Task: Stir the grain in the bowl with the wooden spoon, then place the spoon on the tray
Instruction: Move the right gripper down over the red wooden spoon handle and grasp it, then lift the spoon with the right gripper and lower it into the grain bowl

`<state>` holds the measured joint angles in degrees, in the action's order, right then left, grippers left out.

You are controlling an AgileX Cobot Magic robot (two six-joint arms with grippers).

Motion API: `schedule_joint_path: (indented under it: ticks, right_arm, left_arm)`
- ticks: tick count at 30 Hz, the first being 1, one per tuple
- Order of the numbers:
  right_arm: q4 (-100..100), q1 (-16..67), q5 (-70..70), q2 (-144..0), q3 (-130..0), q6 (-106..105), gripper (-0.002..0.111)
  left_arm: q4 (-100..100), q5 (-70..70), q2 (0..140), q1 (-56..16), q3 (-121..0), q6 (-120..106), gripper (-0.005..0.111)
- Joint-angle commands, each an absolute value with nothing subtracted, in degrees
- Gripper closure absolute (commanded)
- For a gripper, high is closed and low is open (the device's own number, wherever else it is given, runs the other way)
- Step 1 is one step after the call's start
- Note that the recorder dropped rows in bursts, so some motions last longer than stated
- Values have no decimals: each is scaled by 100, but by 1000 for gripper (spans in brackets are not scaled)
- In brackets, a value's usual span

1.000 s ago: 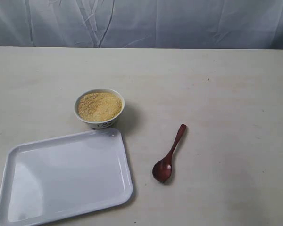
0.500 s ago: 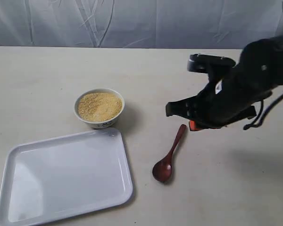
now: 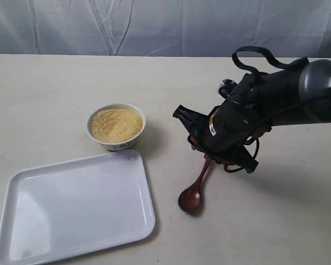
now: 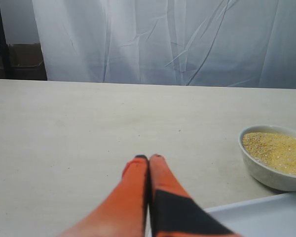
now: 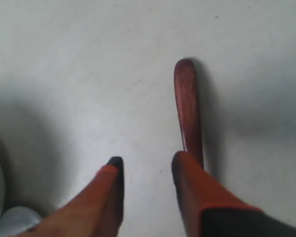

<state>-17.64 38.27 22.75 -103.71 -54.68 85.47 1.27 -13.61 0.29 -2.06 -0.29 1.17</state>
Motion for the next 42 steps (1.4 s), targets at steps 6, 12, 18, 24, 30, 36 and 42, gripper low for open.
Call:
schedule_joint_path:
  ticks: [6,12,18,24,30,36,42]
  right_arm:
    - [-2124,3829,2566,-10487,-5494,8784,55]
    - [-2252,3840,2491,-10708,-5494,8847,55]
    - [-2241,3840,2359,-10860,-5494,8847,55]
    - [-2231,3840,2381,-10897,-5494,8720,76]
    - [-2049,3840,2580,-10814,-5494,8500,108]
    - [-2081,3829,2552,-10326,-5517,8606,108]
    - [-2980,3829,2247,-9600,-5800,9360,108]
  left_arm:
    - [127,-1322,0,-180,0,112,106]
    - [127,-1322,0,-180,0,112,106]
    - [127,-1322,0,-180,0,112,106]
    - [127,-1322,0,-180,0,112,106]
    - [127,-1322,0,-180,0,112,106]
    - [127,-1322,0,-180,0,112,106]
    - [127,-1322,0,-180,0,112,106]
